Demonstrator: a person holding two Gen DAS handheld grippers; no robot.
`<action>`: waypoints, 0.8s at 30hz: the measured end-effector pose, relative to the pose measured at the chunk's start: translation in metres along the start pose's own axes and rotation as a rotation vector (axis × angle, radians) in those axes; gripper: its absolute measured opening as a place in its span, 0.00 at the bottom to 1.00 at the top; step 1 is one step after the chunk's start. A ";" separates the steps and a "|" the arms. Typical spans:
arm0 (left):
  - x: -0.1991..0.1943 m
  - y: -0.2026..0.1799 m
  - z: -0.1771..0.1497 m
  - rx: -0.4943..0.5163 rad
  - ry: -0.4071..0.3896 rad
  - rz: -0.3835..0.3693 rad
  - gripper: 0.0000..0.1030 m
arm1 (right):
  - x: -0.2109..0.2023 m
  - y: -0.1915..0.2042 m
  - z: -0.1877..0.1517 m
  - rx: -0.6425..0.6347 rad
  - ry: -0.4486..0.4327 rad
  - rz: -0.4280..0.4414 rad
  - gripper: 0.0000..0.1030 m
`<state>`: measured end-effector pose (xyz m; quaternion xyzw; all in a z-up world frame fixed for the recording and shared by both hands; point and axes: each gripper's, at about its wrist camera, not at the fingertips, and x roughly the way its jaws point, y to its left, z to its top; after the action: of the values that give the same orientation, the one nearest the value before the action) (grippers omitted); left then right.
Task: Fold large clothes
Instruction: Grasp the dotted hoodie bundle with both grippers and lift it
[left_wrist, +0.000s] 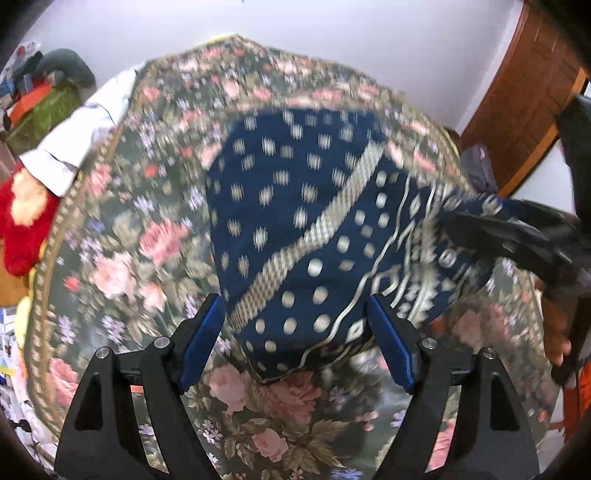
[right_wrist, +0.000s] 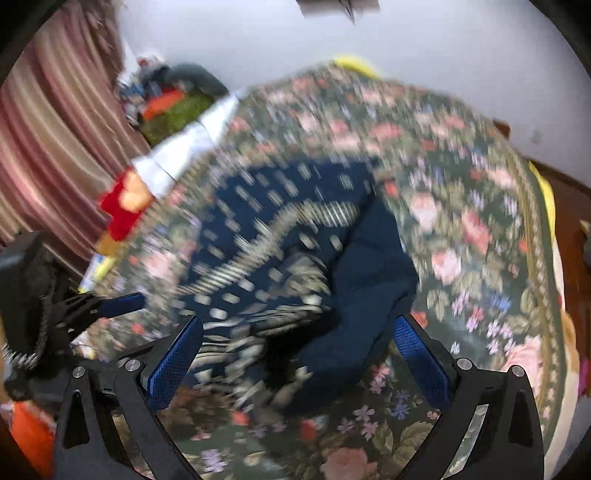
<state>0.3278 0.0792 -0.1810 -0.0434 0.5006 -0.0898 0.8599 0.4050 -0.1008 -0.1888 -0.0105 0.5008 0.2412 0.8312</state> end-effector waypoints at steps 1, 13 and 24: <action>0.009 0.000 -0.006 0.005 0.014 -0.006 0.80 | 0.009 -0.006 -0.003 0.016 0.027 -0.010 0.99; 0.028 0.017 -0.058 0.028 0.103 0.046 0.88 | 0.012 -0.059 -0.064 0.065 0.134 -0.014 1.00; -0.032 0.067 -0.032 -0.119 -0.104 0.044 0.89 | -0.030 -0.041 -0.019 0.068 -0.012 0.099 1.00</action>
<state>0.2917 0.1513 -0.1809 -0.0878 0.4604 -0.0386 0.8825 0.3953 -0.1537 -0.1825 0.0439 0.5039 0.2648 0.8210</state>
